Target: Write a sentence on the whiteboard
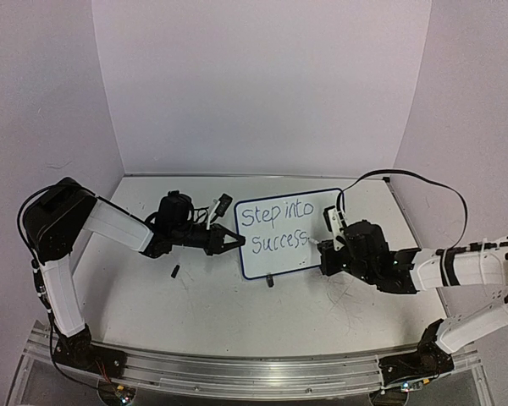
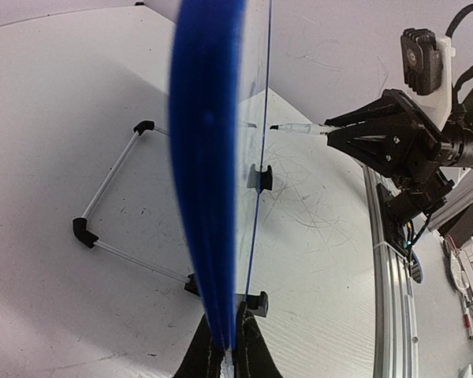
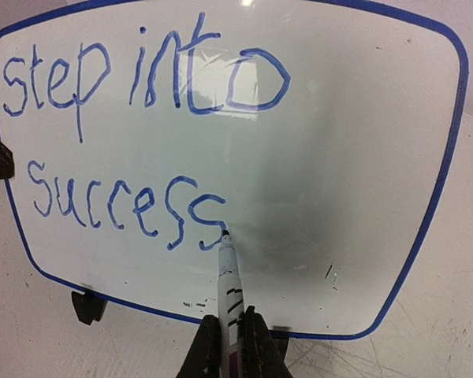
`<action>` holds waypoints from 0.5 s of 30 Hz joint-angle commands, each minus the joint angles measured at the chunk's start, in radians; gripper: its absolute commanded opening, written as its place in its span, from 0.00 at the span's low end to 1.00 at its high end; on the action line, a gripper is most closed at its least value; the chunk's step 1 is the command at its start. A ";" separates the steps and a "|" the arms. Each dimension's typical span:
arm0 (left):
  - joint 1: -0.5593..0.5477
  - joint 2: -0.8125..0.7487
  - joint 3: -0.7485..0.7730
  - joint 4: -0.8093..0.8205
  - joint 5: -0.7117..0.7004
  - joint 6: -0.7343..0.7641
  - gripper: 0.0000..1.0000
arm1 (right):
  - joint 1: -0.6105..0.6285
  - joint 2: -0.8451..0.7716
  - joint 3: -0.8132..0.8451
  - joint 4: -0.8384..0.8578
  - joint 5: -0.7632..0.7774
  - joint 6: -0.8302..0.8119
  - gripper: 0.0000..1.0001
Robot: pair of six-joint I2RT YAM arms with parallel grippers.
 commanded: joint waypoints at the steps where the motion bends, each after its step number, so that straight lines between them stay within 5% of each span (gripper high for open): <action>1: 0.009 0.002 -0.003 -0.108 -0.109 0.060 0.00 | 0.000 0.022 0.015 0.008 0.028 0.012 0.00; 15: 0.009 -0.002 -0.006 -0.111 -0.112 0.061 0.00 | -0.001 0.061 0.030 0.009 0.053 0.017 0.00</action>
